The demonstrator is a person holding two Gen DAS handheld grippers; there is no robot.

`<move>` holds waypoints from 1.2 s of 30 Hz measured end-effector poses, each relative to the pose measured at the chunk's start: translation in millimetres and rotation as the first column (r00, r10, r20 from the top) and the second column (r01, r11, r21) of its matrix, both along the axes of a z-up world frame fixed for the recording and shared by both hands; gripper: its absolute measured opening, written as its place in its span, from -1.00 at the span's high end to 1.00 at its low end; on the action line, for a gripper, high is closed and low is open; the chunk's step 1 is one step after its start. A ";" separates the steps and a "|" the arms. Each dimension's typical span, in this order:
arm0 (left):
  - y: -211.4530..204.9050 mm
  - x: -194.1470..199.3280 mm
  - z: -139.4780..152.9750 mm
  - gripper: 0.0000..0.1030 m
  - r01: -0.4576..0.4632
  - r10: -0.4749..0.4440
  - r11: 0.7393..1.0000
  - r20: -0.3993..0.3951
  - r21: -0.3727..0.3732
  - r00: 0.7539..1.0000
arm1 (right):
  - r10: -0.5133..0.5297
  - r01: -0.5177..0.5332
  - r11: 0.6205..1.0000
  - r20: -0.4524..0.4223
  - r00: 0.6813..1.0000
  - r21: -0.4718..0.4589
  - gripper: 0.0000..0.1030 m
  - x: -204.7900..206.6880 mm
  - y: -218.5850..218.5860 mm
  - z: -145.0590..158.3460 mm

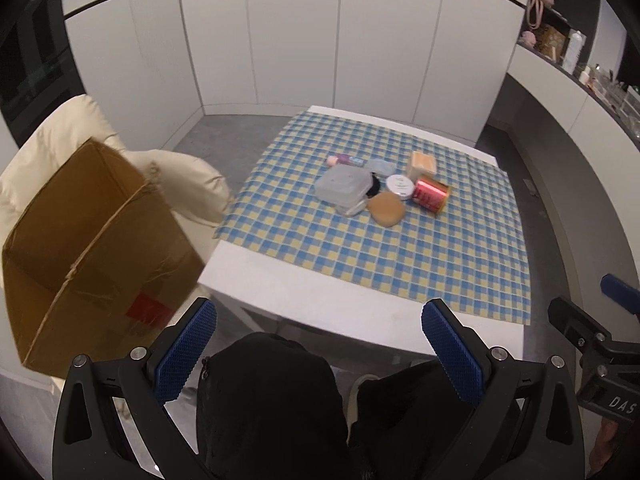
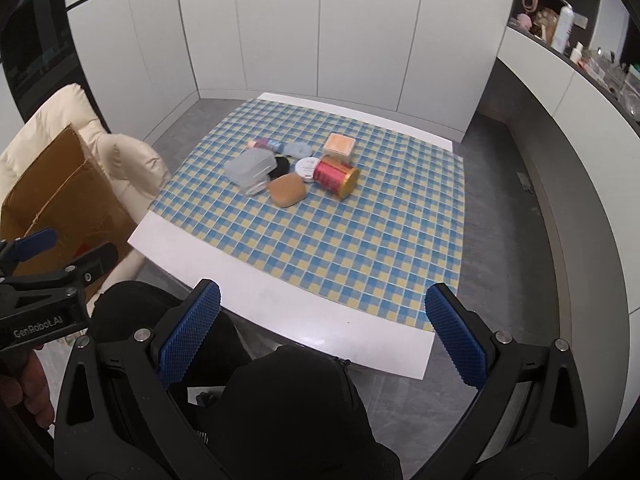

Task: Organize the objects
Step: 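Move both tools toward the objects on the checkered table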

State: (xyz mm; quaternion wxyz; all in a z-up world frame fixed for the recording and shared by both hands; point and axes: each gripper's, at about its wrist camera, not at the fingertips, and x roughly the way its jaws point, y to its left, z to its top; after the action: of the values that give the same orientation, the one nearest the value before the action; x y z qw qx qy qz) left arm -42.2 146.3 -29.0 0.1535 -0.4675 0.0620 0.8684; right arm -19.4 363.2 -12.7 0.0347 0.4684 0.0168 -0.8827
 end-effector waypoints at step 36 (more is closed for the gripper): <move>78.4 -45.4 -35.5 -0.99 0.132 -0.128 0.988 0.045 -0.084 0.991 | 0.071 -0.072 0.997 0.063 0.996 0.023 -1.00 -88.6 44.6 -23.4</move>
State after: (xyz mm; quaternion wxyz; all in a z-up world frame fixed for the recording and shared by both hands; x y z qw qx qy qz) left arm -87.7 224.7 -64.4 0.1905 -0.4856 0.1270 0.8437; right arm -108.0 407.8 -36.1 0.0610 0.4950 0.0435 -0.8657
